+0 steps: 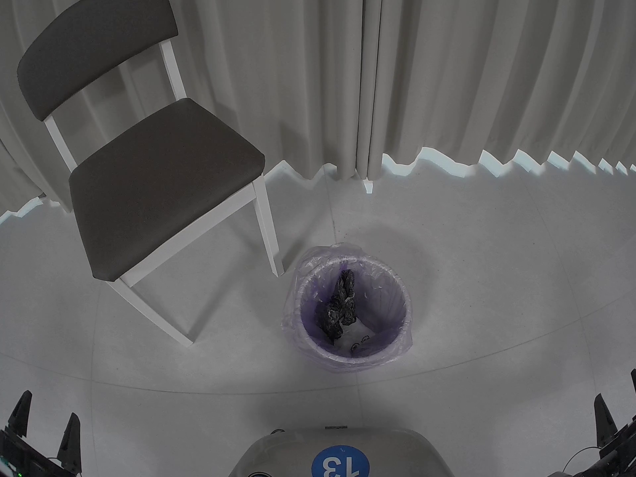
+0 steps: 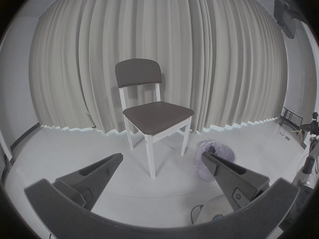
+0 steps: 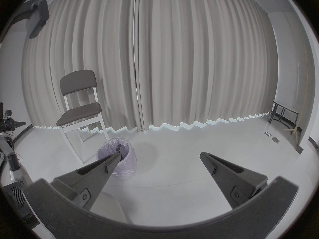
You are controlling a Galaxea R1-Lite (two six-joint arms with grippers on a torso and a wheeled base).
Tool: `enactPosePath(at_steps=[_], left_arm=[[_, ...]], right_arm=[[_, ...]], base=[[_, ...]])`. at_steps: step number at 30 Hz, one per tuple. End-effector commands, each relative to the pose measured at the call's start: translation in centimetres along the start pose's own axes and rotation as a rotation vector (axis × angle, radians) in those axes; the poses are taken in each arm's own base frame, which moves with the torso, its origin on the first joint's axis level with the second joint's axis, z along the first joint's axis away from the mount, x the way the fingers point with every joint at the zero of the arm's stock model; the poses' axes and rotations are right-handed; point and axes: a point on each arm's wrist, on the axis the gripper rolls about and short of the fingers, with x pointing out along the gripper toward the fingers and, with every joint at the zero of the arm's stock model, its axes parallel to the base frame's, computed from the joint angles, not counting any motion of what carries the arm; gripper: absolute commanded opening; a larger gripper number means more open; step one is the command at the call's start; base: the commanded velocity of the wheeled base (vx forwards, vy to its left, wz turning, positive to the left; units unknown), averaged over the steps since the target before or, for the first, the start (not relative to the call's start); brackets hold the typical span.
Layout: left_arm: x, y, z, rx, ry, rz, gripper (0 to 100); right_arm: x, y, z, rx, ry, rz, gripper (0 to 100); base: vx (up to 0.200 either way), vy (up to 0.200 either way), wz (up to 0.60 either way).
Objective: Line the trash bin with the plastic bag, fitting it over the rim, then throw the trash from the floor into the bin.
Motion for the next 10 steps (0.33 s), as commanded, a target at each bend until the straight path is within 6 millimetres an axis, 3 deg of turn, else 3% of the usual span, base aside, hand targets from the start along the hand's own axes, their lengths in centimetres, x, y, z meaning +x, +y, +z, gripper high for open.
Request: enactPosePath(at_steps=[1,10], left_arm=[[0.03,0.01,-0.52,0.0,0.004,0.003,100],[0.03,0.01,-0.52,-0.001,0.004,0.001,100]], right_arm=[[-0.01,0.0,-0.47,0.0,-0.001,0.007,100],[-0.01,0.01,-0.45,0.0,-0.002,0.011,100]], base=[[0.0,0.0,0.0],[0.0,0.0,0.0]])
